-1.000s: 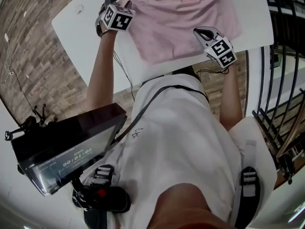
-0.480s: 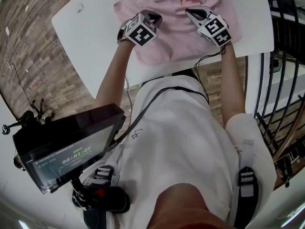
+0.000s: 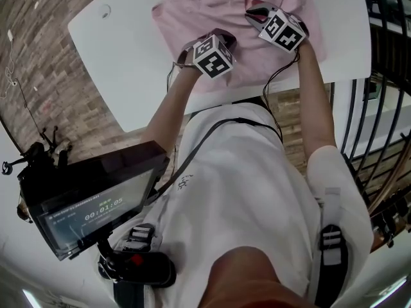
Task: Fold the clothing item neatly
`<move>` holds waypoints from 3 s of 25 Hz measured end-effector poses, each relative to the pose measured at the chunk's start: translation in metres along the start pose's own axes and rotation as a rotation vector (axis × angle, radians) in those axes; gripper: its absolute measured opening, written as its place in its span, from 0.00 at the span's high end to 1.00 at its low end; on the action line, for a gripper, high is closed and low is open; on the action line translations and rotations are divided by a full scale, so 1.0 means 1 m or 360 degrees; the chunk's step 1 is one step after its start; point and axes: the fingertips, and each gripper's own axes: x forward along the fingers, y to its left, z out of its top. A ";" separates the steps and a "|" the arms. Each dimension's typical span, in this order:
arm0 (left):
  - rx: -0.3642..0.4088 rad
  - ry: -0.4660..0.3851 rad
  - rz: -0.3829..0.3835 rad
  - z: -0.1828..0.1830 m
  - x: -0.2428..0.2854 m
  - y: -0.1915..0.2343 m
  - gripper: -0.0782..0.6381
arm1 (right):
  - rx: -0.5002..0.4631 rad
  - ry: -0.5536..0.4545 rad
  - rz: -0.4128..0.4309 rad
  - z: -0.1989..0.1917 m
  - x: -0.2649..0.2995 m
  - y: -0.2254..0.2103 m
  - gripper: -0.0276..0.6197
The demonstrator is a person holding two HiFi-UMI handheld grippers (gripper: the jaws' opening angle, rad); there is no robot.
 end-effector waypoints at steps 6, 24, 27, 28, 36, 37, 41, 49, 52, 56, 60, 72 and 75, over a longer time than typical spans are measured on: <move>-0.0065 -0.0038 0.0039 -0.001 -0.005 0.002 0.89 | -0.0017 -0.0173 -0.0169 0.030 -0.017 -0.019 0.94; -0.0365 -0.0090 0.0630 -0.035 -0.048 0.090 0.84 | 0.0336 -0.0164 -0.0713 -0.036 -0.088 -0.059 0.95; -0.0451 -0.0053 0.0681 -0.053 -0.049 0.108 0.84 | 0.0451 0.0013 -0.0773 -0.085 -0.088 -0.065 0.95; -0.0463 -0.0051 0.0696 -0.057 -0.049 0.113 0.84 | 0.0485 0.0048 -0.0785 -0.096 -0.083 -0.067 0.95; -0.0692 -0.0162 0.0768 -0.083 -0.052 0.120 0.84 | 0.0661 0.0117 -0.0912 -0.140 -0.072 -0.069 0.95; -0.0670 -0.0141 0.0775 -0.086 -0.051 0.120 0.84 | 0.0678 0.0118 -0.0917 -0.144 -0.073 -0.069 0.95; -0.0624 -0.0101 0.0803 -0.088 -0.055 0.122 0.84 | 0.0646 0.0187 -0.0937 -0.149 -0.075 -0.075 0.95; -0.0407 -0.0027 0.0710 -0.101 -0.063 0.064 0.84 | 0.0614 -0.0188 -0.0674 -0.103 -0.075 -0.014 0.95; -0.0392 -0.0015 0.0602 -0.105 -0.054 0.037 0.89 | 0.0599 -0.0141 -0.0541 -0.111 -0.062 0.016 0.95; -0.0326 0.0028 0.0492 -0.116 -0.040 -0.001 0.89 | 0.0580 -0.0054 -0.0462 -0.125 -0.051 0.050 0.95; -0.0260 0.0098 0.0529 -0.139 -0.020 -0.014 0.89 | 0.0500 0.0076 -0.0491 -0.147 -0.034 0.061 0.95; -0.0336 0.0115 0.0587 -0.175 -0.029 -0.001 0.89 | 0.0584 0.0109 -0.0566 -0.166 -0.032 0.042 0.95; -0.0319 0.0103 0.0584 -0.176 -0.031 -0.001 0.89 | 0.0595 0.0038 -0.0633 -0.163 -0.042 0.029 0.95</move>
